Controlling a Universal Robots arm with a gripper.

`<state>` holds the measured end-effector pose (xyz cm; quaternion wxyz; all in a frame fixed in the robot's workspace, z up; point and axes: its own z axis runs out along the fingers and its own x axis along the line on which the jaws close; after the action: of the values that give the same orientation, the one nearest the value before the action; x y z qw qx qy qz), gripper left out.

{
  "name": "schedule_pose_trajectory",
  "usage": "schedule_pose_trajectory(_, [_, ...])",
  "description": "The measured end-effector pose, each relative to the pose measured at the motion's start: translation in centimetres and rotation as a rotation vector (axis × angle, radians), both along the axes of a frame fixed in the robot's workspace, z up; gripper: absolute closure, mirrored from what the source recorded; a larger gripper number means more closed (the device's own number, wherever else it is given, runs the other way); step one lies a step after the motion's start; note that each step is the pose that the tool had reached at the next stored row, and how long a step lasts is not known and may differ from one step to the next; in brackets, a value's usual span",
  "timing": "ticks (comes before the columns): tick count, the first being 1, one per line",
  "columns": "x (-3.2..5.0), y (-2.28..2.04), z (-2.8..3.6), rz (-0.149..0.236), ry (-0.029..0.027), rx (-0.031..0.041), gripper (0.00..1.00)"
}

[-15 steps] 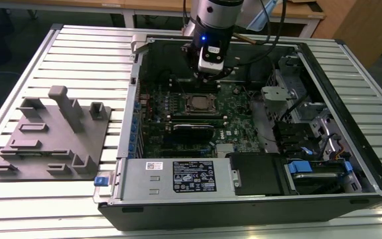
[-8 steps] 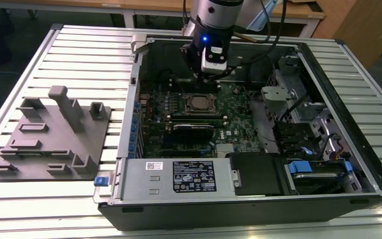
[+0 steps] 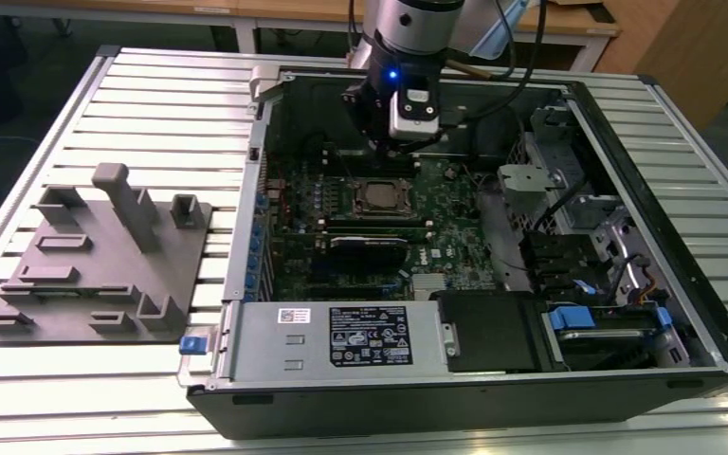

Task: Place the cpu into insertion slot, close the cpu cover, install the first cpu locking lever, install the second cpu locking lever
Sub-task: 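Install the first cpu locking lever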

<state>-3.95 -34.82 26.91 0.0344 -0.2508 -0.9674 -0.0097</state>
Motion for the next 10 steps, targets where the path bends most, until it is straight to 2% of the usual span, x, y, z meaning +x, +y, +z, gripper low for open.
schedule_pose_trajectory(4, [0.00,0.00,0.00,0.026,0.0000,0.0000,0.89])
schedule_pose_trajectory(10, [-0.01,0.00,0.00,0.044,0.0000,-0.0001,0.89])
